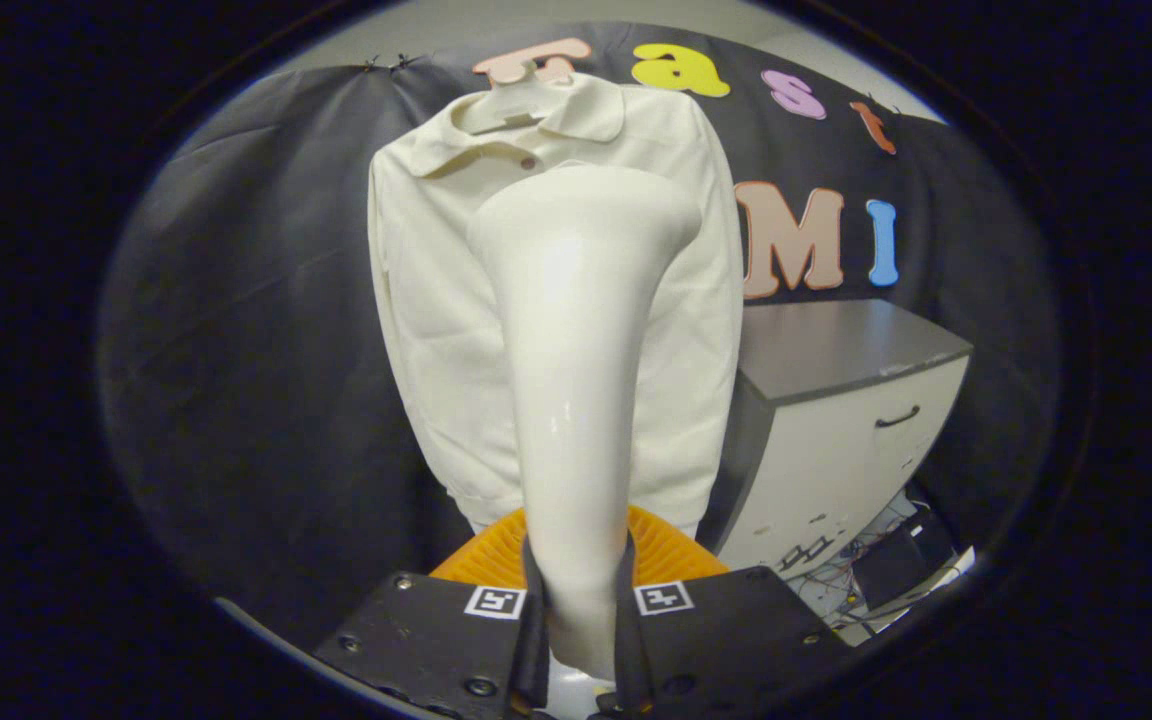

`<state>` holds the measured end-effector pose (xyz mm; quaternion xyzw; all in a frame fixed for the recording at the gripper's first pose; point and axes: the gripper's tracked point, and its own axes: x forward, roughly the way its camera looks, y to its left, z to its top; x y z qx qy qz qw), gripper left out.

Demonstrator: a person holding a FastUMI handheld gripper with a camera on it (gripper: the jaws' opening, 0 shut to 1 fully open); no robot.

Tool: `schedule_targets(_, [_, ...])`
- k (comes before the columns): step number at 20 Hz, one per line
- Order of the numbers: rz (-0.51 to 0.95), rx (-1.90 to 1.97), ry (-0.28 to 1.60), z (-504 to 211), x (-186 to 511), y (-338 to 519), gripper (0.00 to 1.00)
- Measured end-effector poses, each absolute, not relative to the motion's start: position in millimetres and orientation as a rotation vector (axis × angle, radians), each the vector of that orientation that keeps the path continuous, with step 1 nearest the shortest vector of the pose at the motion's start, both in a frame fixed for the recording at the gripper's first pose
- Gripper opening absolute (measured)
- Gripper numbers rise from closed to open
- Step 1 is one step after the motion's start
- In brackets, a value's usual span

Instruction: Iron the clothes twice with a garment steamer, once on the left side and once on the right side.

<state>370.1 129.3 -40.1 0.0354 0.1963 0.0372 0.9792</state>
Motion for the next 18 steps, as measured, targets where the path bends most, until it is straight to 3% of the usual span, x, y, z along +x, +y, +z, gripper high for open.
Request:
schedule_targets(7, [0.104,0.129,0.282,23.7,463.0,96.7,0.25])
schedule_targets(18, [0.188,0.08,0.304,-29.9,511.7,79.1,0.26])
